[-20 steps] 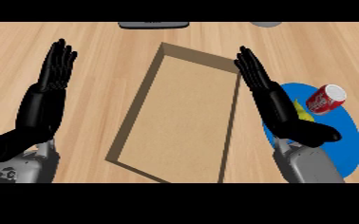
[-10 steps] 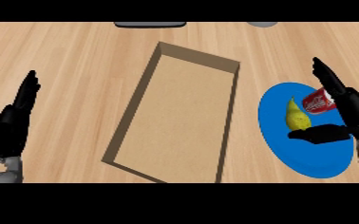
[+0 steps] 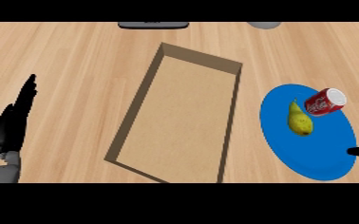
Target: Pick the can from the plate and place it in the cardboard box
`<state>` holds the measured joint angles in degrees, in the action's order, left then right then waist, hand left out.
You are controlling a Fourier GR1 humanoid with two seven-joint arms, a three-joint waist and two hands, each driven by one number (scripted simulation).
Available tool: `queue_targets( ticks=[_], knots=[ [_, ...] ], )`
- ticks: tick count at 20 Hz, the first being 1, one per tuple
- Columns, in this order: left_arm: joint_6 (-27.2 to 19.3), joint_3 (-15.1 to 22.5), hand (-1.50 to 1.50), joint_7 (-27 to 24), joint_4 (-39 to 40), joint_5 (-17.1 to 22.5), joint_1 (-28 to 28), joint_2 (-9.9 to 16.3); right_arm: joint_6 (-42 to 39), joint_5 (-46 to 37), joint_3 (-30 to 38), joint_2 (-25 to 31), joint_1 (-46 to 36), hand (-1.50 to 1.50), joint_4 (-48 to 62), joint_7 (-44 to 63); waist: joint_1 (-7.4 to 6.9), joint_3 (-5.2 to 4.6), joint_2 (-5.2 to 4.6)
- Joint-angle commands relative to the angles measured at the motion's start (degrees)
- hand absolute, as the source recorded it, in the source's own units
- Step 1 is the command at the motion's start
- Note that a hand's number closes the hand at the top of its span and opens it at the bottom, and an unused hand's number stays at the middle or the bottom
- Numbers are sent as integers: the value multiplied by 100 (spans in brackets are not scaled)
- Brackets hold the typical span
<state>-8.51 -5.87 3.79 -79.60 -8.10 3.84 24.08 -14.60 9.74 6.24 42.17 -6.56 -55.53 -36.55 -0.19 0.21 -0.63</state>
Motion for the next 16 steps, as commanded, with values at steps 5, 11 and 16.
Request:
queue_targets(
  ticks=[5,11,16],
  knots=[
    [-151,115,0,154,133,-217,180,-157,1,-1608,-604,1224,-626,-150,810,-203,-133,-16,13],
    [-15,23,0,-90,426,-216,304,-75,-937,-2285,-1158,1687,-1616,-150,1097,444,-139,-24,23],
    [103,73,0,249,144,-231,352,-66,-732,-3219,-1895,967,-1933,-150,1330,811,-124,-17,35]
  ],
)
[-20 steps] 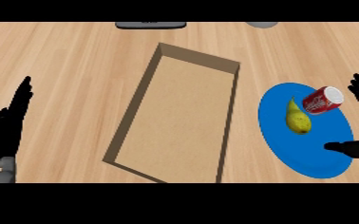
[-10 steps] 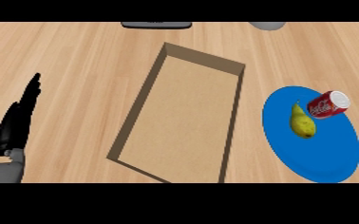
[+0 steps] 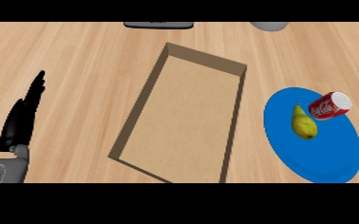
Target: Pick the can from the plate and place it in the cardboard box
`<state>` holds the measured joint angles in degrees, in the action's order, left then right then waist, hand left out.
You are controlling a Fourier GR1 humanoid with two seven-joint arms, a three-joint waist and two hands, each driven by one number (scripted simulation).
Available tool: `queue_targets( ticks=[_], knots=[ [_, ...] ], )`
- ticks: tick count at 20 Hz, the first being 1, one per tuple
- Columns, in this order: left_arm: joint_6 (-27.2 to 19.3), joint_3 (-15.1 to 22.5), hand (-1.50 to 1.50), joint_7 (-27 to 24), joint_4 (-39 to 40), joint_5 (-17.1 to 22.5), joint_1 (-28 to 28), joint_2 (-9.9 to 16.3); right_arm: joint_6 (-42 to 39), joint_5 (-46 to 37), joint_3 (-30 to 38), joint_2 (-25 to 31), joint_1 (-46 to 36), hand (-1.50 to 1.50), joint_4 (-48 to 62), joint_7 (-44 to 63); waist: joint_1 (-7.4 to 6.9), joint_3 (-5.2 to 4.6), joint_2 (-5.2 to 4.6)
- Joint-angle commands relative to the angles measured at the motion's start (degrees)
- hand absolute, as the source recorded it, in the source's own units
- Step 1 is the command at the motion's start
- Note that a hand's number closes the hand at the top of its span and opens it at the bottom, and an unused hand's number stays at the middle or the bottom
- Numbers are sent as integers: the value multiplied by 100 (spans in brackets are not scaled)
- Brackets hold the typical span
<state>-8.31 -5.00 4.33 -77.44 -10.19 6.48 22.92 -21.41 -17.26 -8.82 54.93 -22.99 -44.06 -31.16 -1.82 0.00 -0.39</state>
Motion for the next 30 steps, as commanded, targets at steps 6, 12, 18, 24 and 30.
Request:
queue_targets(
  ticks=[6,12,18,24,30],
  knots=[
    [-121,-65,0,-70,297,-195,131,-169,-344,-1265,-577,-588,-1193,-150,1166,324,52,5,0],
    [241,-340,0,0,195,-71,112,51,-306,-1764,-426,-786,-1524,-150,1751,-46,86,5,16],
    [278,-368,0,74,170,-209,225,-65,-163,-2040,-227,-1210,-1496,-150,1688,230,131,2,28],
    [279,-558,0,-77,379,-204,190,-90,-838,-1793,21,-1141,-1161,-150,701,265,206,-4,51],
    [275,-527,0,-328,359,-339,-17,-243,-588,-1980,266,-1097,-974,-150,770,-297,175,0,36]
  ],
)
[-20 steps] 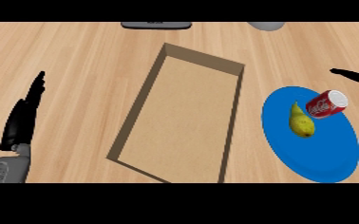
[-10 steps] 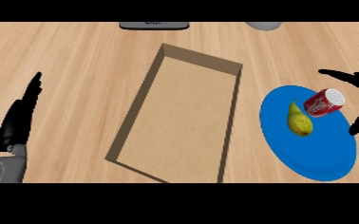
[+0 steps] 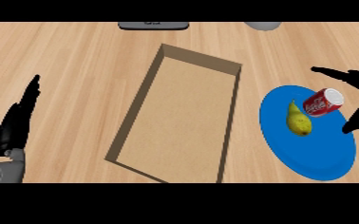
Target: Pick the can from the plate and place it in the cardboard box
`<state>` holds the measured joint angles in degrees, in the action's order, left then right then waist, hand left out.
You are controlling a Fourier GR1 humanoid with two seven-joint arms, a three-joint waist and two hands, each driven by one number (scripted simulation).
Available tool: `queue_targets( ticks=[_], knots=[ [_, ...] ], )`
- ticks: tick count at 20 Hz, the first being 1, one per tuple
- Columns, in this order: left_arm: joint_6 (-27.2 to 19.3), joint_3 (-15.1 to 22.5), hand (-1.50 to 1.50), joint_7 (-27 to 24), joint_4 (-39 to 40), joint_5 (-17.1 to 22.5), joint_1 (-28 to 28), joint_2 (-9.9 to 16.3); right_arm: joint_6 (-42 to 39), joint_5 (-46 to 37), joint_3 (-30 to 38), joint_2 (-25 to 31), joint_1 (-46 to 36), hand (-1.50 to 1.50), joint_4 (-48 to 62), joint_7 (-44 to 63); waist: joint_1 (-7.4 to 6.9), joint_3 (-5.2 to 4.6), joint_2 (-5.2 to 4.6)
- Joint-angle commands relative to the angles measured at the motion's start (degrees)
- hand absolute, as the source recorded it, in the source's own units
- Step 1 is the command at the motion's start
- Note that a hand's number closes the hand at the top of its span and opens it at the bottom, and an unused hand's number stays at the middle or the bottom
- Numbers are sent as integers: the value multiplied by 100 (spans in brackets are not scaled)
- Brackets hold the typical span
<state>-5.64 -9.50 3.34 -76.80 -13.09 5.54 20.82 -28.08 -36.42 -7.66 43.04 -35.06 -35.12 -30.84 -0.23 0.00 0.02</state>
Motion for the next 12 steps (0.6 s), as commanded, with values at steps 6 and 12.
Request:
queue_targets(
  ticks=[6,12],
  knots=[
    [234,-95,0,474,-683,12,-208,61,-551,-205,69,-183,290,-150,-1147,945,-15,0,14],
    [78,-72,0,150,-109,-165,134,-174,-462,-613,112,-536,223,-150,-803,1334,0,0,-6]
  ],
)
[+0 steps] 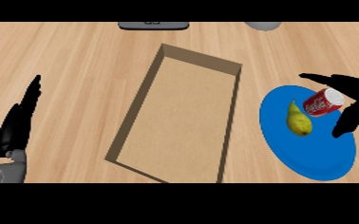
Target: Pick the can from the plate and place it in the cardboard box
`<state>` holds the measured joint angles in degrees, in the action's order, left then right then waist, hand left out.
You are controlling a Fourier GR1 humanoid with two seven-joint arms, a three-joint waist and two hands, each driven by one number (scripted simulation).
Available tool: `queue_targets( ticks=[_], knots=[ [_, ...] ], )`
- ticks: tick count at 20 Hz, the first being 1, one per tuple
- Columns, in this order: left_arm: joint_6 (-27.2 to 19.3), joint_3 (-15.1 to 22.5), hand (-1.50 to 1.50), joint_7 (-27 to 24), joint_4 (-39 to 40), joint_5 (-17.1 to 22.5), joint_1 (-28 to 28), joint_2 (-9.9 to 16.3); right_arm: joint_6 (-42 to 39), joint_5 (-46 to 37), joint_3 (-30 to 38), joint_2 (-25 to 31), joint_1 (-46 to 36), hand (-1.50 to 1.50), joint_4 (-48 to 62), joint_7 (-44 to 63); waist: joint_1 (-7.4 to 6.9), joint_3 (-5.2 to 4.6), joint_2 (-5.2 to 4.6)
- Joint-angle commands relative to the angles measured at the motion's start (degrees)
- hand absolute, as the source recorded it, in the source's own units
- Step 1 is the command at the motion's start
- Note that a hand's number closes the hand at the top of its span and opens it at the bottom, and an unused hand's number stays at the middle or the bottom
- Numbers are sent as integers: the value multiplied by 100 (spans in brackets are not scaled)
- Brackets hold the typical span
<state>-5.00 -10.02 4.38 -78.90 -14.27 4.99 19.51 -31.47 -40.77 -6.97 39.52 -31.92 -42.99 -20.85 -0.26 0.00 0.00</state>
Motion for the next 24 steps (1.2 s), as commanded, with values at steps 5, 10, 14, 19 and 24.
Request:
queue_targets(
  ticks=[5,10,14,19,24],
  knots=[
    [252,-232,0,-27,-16,93,-44,129,970,-500,90,-683,199,150,21,436,-15,2,-7],
    [9,-229,0,-115,433,-53,361,-31,2024,-781,310,-505,132,150,455,-104,2,2,-18],
    [313,-248,0,-194,132,107,69,64,2440,-922,527,-373,-514,150,1013,-275,-76,5,-29],
    [275,-299,0,-27,123,34,122,114,2926,-1032,252,-737,-227,150,384,-922,-3,1,-1],
    [136,-165,0,195,21,-139,128,-24,3226,-1022,80,-945,-128,150,-494,-1434,71,-3,26]
  ],
)
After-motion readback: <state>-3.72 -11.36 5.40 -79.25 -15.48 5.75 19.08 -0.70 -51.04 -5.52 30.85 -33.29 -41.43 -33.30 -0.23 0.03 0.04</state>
